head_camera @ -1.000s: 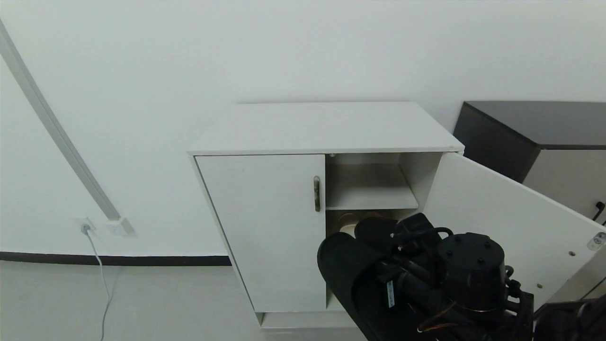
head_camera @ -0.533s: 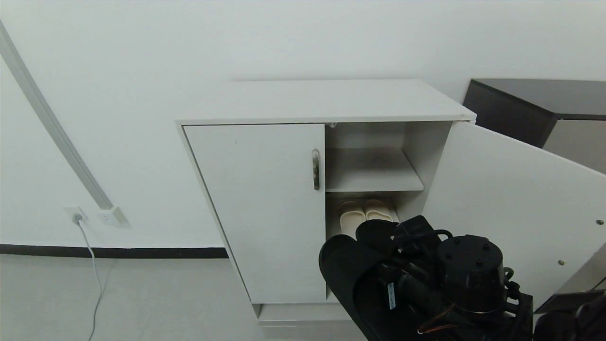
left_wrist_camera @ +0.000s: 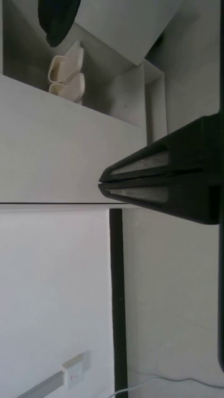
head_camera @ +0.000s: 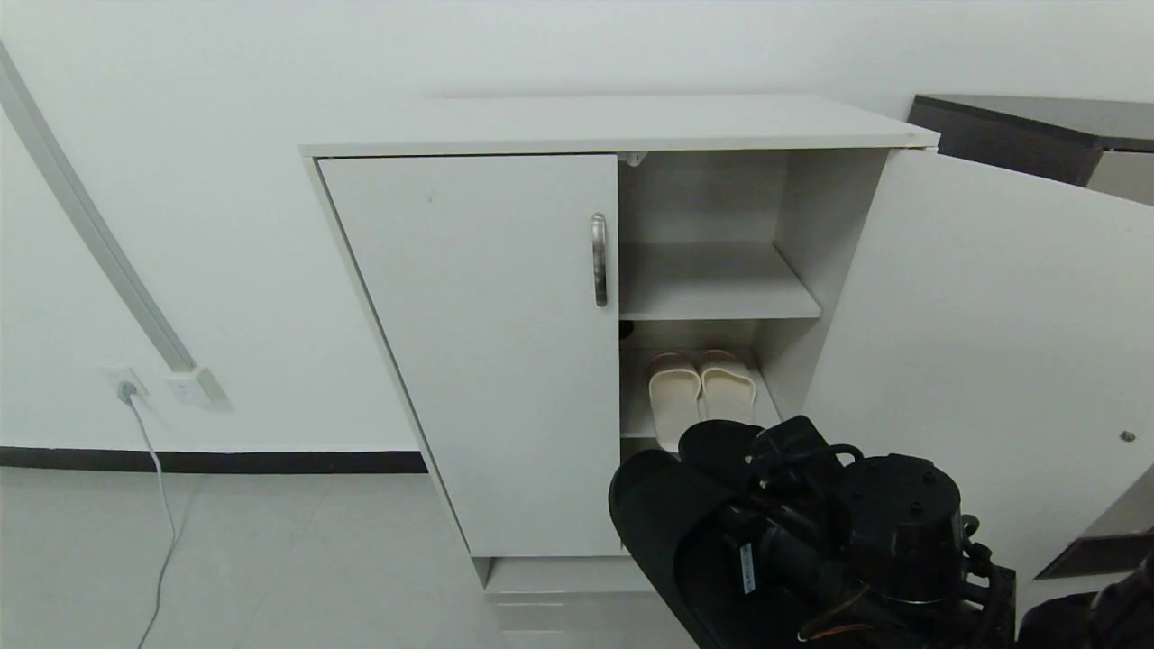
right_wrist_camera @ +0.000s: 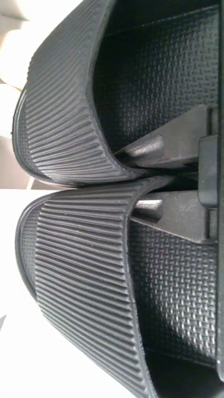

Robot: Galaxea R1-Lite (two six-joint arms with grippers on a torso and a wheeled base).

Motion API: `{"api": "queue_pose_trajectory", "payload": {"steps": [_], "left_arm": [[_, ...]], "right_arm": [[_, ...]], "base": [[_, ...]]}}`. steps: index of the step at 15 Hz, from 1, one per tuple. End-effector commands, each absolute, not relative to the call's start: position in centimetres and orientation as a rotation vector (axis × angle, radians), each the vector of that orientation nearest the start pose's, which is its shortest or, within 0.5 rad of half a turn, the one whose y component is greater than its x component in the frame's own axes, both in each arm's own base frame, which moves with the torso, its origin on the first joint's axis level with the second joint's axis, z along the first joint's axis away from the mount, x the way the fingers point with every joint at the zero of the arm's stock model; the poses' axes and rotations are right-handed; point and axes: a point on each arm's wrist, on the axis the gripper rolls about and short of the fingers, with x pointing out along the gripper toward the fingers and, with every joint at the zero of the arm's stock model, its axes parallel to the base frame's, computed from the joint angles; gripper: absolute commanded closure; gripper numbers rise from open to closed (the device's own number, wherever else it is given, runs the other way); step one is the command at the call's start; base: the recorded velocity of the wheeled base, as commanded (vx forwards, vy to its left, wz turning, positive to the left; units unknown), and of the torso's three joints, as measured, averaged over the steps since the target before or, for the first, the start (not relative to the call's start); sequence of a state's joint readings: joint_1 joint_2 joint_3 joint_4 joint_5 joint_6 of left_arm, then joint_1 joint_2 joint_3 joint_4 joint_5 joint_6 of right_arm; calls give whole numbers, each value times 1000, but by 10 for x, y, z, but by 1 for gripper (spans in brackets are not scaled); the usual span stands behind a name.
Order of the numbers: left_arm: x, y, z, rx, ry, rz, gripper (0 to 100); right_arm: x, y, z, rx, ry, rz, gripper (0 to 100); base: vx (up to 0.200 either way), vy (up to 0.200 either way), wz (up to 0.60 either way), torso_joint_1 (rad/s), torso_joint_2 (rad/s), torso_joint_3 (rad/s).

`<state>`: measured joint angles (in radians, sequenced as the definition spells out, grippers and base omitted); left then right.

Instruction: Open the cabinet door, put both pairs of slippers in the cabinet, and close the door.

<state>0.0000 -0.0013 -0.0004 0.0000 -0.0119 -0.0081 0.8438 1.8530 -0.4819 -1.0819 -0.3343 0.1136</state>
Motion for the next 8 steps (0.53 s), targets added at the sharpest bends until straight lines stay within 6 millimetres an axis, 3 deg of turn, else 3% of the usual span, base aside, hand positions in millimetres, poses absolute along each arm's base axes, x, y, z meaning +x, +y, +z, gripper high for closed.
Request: {"api": "queue_pose_trajectory", "payload": {"steps": [1, 3, 8], "left_arm": [[-23, 0, 75, -9, 0, -11, 100], [-23, 0, 75, -9, 0, -12, 100], [-23, 0, 76, -9, -1, -11, 100]], "right_arm": [[198, 212, 97, -60, 274, 489, 100], [198, 212, 96, -63, 268, 494, 100], [199, 213, 93, -64, 266, 497, 100]], "base": [[0, 0, 0, -36, 432, 403], [0, 0, -600, -7, 359, 354], [0, 0, 0, 0, 62, 58]]}}
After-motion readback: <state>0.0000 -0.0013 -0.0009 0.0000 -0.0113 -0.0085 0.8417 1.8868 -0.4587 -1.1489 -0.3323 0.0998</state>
